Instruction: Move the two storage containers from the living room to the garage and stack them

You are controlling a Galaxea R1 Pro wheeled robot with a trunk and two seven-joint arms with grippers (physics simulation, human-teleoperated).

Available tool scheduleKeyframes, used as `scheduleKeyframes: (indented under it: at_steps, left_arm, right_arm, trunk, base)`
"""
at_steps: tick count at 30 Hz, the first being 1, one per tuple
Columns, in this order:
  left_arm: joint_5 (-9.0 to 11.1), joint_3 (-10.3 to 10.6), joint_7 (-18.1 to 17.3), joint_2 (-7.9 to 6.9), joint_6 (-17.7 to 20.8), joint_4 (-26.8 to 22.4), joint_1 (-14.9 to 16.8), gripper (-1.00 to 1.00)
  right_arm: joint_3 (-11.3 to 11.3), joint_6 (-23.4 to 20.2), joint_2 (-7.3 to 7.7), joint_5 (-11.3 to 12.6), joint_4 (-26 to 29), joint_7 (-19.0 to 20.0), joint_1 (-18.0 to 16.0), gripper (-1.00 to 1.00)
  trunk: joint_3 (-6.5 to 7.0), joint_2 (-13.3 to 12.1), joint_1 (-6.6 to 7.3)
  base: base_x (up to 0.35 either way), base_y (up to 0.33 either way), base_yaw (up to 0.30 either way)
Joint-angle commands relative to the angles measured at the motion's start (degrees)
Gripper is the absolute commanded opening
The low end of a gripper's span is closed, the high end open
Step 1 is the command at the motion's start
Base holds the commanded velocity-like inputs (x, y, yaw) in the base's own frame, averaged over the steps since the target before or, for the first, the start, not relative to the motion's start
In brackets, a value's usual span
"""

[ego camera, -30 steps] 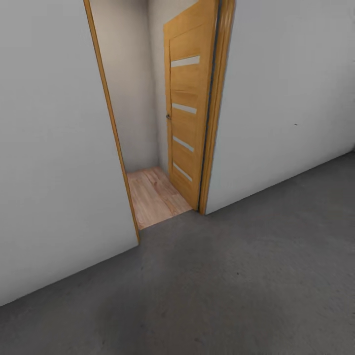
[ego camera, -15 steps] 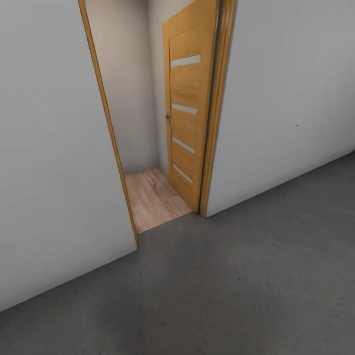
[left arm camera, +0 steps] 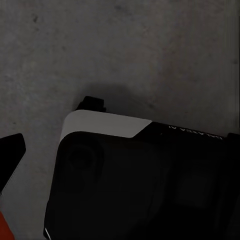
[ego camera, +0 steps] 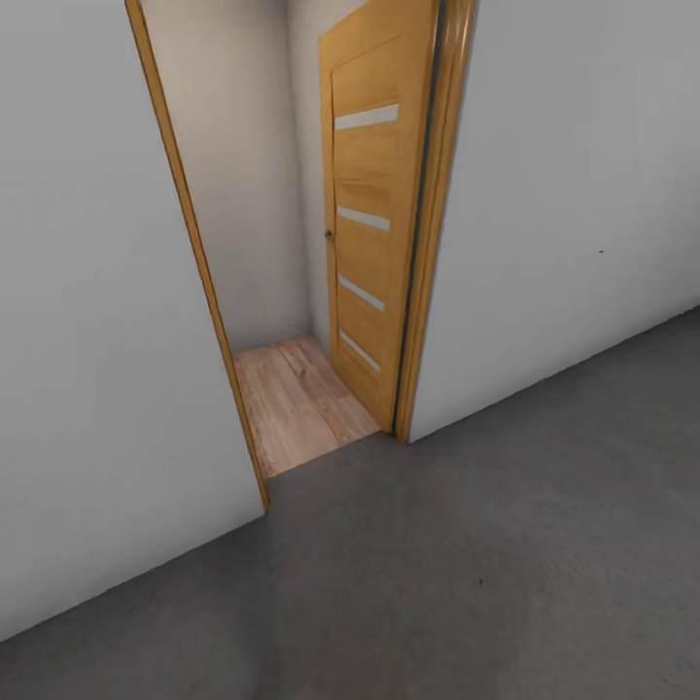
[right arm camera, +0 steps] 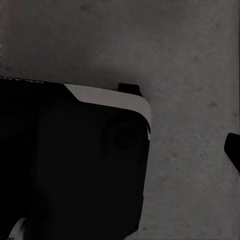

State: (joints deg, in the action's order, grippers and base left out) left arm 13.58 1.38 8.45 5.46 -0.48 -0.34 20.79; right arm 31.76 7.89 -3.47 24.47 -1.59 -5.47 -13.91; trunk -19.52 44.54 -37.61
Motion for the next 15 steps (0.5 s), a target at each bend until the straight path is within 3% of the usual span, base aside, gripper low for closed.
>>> scheduleKeyframes:
  at_steps: [1,9,15]
  left_arm:
    - [0.4,0.17,0.16,0.02,-0.05,-0.01,0.02,1.0]
    - [0.39,0.16,0.16,0.04,-0.05,-0.01,0.04,1.0]
    - [0.39,0.14,0.16,0.01,-0.05,-0.01,0.04,1.0]
  right_arm:
    - [0.49,0.33,-0.07,0.49,-0.17,-0.07,-0.06,1.0]
    - [0.49,0.34,-0.05,0.49,-0.17,-0.07,-0.06,1.0]
    - [0.49,0.29,-0.05,0.49,-0.17,-0.07,-0.06,1.0]
  trunk:
    - [-0.06,0.04,-0.04]
    - [-0.06,0.04,-0.04]
    - [-0.06,0.04,-0.04]
  base:
    - [0.321,0.0,-0.142]
    - [0.321,0.0,-0.212]
    - [0.321,0.0,-0.06]
